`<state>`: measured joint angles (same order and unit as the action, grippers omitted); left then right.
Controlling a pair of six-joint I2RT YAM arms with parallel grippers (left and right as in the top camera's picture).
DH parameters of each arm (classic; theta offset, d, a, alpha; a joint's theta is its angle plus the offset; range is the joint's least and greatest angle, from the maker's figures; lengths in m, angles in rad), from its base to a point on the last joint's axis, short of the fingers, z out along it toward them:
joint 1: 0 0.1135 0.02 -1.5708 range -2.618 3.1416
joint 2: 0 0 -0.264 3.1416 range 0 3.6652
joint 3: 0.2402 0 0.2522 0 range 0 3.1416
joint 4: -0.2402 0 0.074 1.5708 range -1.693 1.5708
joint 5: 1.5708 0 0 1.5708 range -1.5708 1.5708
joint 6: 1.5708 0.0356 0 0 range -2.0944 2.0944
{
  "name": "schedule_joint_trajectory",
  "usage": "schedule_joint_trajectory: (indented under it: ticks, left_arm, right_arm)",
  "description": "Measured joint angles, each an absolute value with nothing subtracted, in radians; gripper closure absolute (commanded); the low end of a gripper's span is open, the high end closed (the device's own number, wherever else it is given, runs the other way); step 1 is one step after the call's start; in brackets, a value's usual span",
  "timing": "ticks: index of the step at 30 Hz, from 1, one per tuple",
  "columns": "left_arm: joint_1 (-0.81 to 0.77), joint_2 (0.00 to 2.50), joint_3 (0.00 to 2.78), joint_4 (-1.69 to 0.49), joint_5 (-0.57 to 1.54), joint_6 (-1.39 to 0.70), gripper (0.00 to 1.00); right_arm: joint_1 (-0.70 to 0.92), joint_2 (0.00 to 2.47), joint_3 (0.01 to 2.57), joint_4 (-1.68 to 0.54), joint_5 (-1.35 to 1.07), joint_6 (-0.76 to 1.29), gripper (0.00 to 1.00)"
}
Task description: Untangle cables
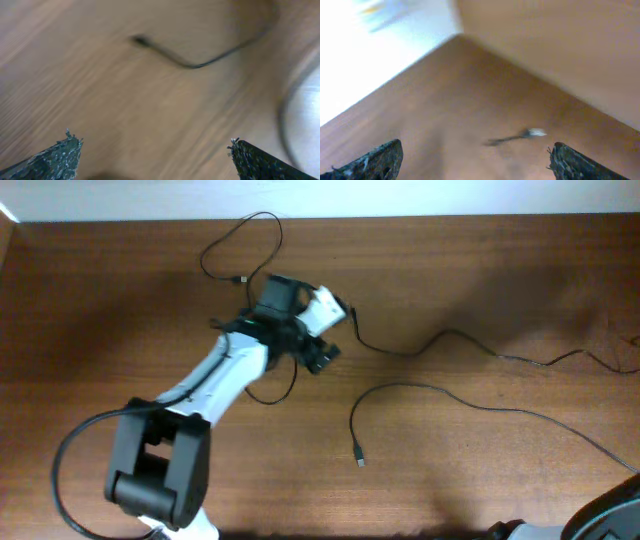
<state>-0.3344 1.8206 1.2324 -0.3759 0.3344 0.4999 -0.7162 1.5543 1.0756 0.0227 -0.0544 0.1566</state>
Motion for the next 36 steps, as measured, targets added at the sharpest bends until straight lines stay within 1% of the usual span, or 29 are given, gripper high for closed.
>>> schedule_joint_trajectory:
  ticks: [4,10,13,16,22,26,29,34,36]
  left_arm:
    - [-0.175,1.814,1.232,-0.371,0.325,0.42,0.01]
    - [0.055,1.812,1.232,-0.37,0.246,0.35,0.01]
    - [0.118,1.812,1.232,-0.371,0.228,0.332,0.01]
    - [0.189,1.812,1.232,-0.369,0.222,0.281,0.01]
    - [0.308,1.812,1.232,-0.347,0.216,0.203,0.01]
    - [0.361,1.812,1.232,-0.347,0.212,0.189,0.01]
    - [0.384,1.811,1.232,-0.346,0.212,0.185,0.01]
    - [0.387,1.811,1.232,-0.346,0.211,0.185,0.01]
    - [0.387,1.811,1.232,-0.346,0.211,0.185,0.01]
  right_arm:
    - [-0.495,1.545,1.078,0.022,-0.07,0.123,0.05]
    - [-0.112,1.545,1.081,-0.019,-0.078,0.059,0.05]
    - [0.073,1.546,1.082,-0.106,-0.08,0.02,0.04]
    - [0.196,1.551,1.083,-0.149,-0.082,0.004,0.02]
    - [0.462,1.663,1.083,-0.162,-0.064,-0.031,0.02]
    - [0.591,1.763,1.083,-0.153,-0.042,-0.039,0.02]
    - [0.638,1.851,1.083,-0.119,-0.031,-0.042,0.01]
    - [0.712,1.919,1.084,-0.019,-0.023,-0.042,0.0]
    - [0.745,1.936,1.084,0.012,-0.009,-0.045,0.03]
